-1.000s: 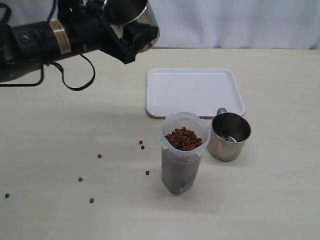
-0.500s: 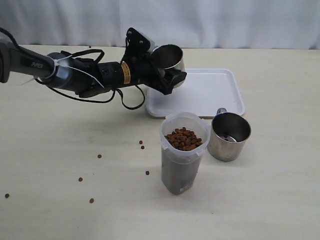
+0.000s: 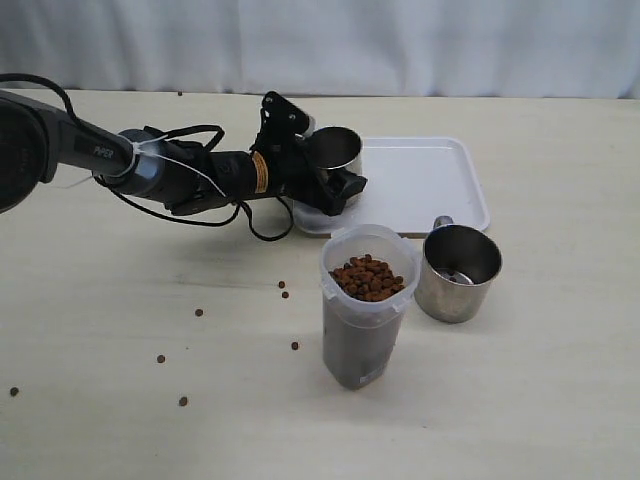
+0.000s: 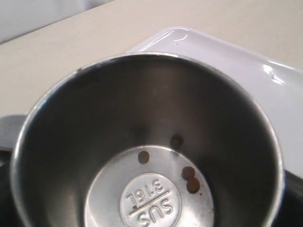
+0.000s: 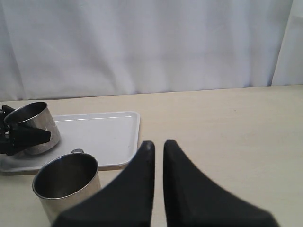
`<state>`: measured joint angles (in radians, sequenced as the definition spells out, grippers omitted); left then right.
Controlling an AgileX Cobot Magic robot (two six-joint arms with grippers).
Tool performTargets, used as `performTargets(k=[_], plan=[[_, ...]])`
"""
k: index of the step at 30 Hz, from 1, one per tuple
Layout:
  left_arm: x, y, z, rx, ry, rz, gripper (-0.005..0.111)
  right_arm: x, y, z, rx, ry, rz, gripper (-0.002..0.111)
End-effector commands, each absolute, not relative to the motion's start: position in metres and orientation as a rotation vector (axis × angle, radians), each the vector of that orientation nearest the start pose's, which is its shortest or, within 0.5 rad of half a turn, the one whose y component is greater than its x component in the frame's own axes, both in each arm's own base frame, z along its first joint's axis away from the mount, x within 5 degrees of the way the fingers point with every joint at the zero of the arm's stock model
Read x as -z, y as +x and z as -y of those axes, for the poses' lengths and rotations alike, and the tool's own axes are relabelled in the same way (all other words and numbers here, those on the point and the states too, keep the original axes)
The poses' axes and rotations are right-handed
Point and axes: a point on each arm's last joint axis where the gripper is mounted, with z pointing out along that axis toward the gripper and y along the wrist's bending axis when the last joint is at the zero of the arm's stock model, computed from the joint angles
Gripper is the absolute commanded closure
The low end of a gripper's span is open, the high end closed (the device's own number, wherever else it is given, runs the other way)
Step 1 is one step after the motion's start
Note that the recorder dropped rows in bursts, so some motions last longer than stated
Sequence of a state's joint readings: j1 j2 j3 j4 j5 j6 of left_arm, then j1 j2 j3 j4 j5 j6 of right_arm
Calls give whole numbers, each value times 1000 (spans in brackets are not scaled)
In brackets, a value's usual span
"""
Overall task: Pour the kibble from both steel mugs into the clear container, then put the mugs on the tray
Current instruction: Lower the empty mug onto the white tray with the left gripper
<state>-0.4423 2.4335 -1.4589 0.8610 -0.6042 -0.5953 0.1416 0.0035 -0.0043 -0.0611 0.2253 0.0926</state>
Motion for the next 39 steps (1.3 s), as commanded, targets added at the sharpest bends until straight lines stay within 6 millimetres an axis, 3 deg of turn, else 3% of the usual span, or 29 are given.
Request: performTargets(k=[1, 6, 17, 28, 34, 39], plan=[[-65, 425, 248, 652, 870, -1808, 36, -192, 55, -6, -107, -84, -1712, 103], [-66, 426, 248, 663, 868, -1796, 19, -192, 55, -6, -107, -84, -1712, 103], [-87, 426, 250, 711, 826, -1772, 19, -192, 55, -6, -107, -84, -1712, 103], [-110, 419, 253, 718, 979, -1722, 19, -192, 55, -6, -107, -84, -1712, 103], [-112, 419, 253, 727, 967, -1727, 19, -192, 55, -6, -107, -84, -1712, 103], [-125, 419, 253, 719, 964, -1701, 19, -192, 55, -6, -107, -84, -1712, 103]])
